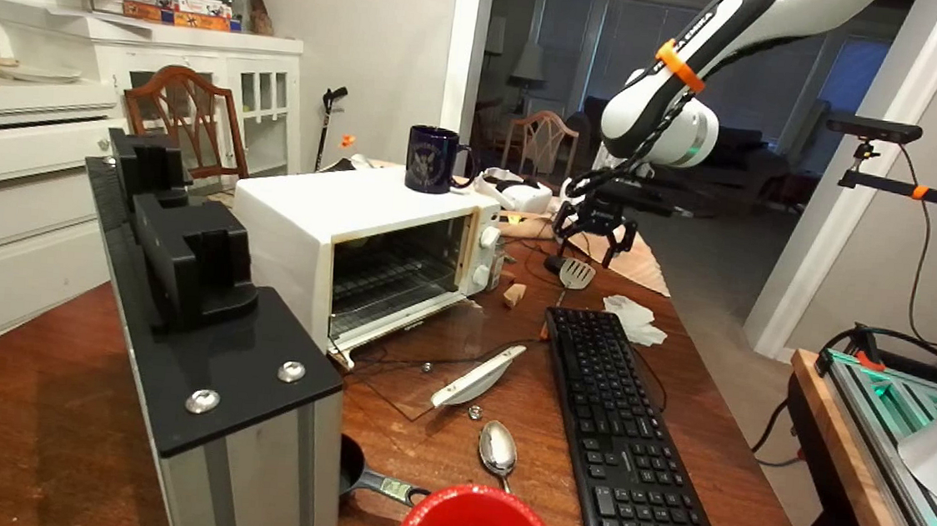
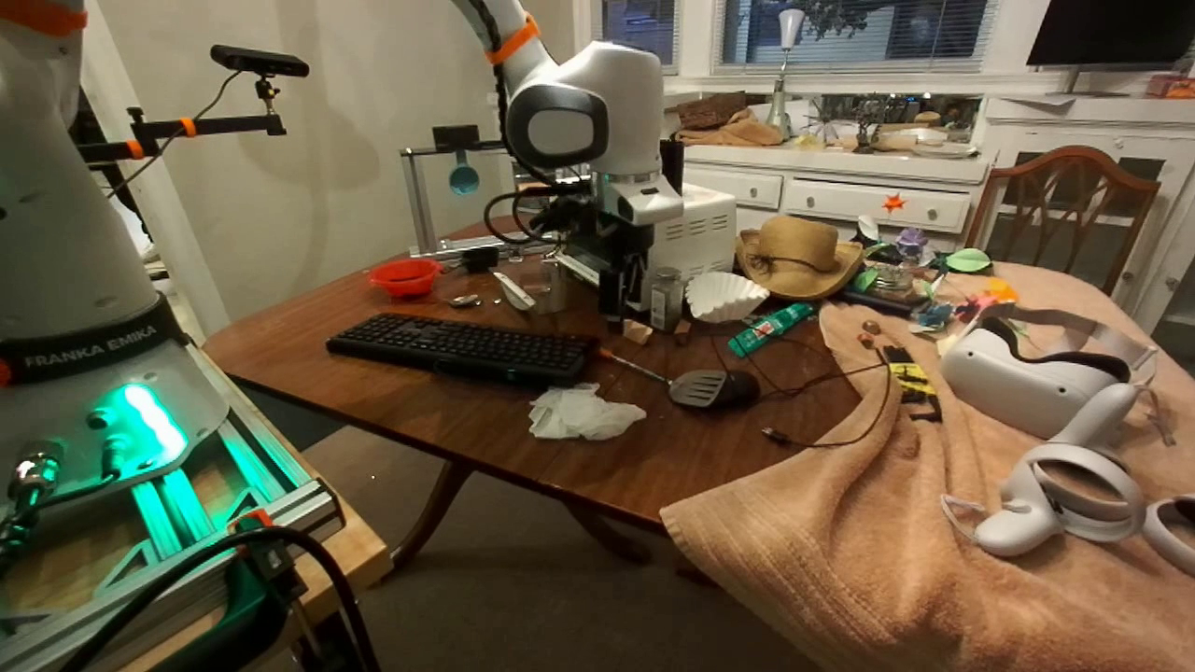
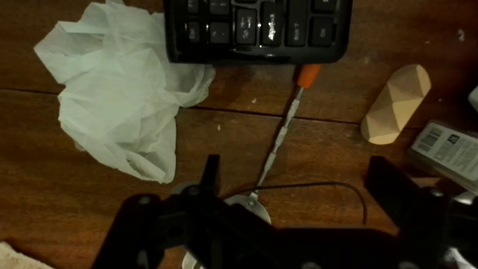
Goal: Move the spatula to the right
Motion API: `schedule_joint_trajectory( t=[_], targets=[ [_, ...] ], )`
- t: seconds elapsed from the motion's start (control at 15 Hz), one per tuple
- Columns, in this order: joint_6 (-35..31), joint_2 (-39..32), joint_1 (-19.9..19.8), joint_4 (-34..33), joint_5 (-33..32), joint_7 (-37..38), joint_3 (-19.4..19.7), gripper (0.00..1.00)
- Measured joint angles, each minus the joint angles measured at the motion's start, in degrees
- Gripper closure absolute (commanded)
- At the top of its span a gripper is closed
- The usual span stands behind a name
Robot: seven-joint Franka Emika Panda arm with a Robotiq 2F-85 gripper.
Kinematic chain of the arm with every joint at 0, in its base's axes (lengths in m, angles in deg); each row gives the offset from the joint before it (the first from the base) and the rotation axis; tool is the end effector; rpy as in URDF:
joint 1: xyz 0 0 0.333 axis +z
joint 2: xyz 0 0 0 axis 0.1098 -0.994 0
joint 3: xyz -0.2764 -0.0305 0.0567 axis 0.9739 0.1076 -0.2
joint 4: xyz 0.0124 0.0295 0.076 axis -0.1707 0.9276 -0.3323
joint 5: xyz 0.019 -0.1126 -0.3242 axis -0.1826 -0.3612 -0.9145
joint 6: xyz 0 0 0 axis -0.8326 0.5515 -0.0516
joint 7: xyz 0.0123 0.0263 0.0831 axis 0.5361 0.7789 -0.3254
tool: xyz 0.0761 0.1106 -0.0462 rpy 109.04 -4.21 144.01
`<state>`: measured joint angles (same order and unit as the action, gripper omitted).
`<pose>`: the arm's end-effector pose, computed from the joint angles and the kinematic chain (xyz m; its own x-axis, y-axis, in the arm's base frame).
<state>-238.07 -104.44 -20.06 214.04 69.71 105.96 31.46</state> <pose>0.4646 -0.2314 0.1604 0.3913 -0.9201 -0.0188 -0.9168 -0.3879 -0.0953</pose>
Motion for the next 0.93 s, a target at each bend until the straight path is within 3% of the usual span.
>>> schedule_joint_trajectory(
  t=[0.33,0.47,0.53,0.6,0.67,0.73,0.93],
  targets=[
    [-4.6,-6.0,-3.9,-1.9,9.3,-1.7,-4.6,0.00],
    [-6.0,-7.7,-5.3,-3.1,11.4,-2.8,-6.1,0.07],
    [-6.5,-8.5,-5.6,-3.7,11.8,-3.2,-6.5,0.06],
    [-6.8,-9.3,-5.8,-4.2,11.9,-3.4,-6.6,0.12],
    [-7.0,-10.0,-5.8,-4.7,11.9,-3.6,-6.7,0.31],
    [-7.5,-10.6,-5.8,-5.1,11.9,-3.8,-6.7,0.29],
    [-8.3,-12.3,-5.7,-6.3,11.9,-4.2,-6.8,0.39]
  ],
)
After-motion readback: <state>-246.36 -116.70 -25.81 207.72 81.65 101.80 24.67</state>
